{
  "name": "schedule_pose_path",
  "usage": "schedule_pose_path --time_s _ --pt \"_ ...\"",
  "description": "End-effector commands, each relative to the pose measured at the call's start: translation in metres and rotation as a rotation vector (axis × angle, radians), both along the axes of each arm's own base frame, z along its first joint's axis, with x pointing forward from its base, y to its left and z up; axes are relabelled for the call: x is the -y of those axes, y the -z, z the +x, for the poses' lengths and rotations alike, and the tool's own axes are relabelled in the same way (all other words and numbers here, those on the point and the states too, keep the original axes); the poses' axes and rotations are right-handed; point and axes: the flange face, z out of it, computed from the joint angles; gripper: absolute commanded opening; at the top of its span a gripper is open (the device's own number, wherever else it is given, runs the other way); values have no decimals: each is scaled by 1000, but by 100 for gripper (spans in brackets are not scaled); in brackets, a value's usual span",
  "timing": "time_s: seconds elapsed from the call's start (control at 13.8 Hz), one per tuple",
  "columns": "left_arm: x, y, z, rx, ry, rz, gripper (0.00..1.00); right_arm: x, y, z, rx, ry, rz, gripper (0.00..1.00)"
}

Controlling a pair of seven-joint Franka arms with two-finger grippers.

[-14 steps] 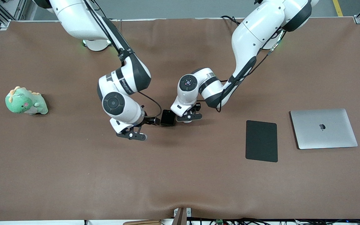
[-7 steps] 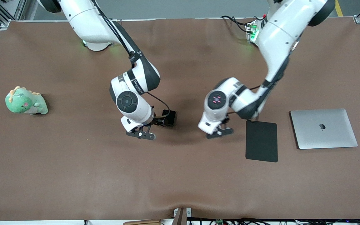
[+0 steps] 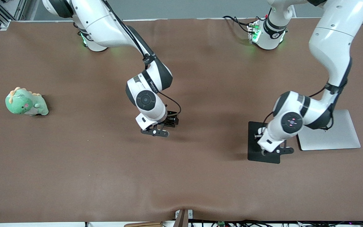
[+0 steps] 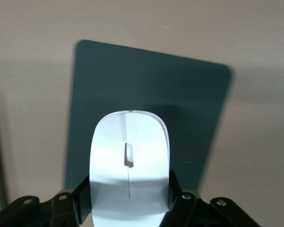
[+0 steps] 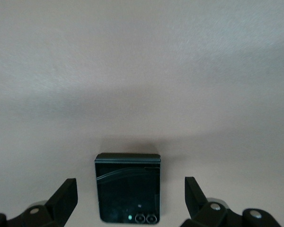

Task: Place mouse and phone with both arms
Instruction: 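Set the mouse on the black pad while the right gripper lifts the phone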

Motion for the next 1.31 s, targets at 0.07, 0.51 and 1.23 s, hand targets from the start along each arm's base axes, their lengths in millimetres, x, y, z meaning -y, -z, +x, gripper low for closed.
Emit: schedule_pose_path --time_s 0.07,0.51,1.23 --pt "-28 4 -4 23 171 -37 41 -4 23 1 36 2 -63 100" --pt "-10 24 -2 62 277 -121 44 -8 37 -1 32 77 -62 100" --pt "-14 45 -8 33 267 -129 47 -28 48 -15 70 39 -43 100"
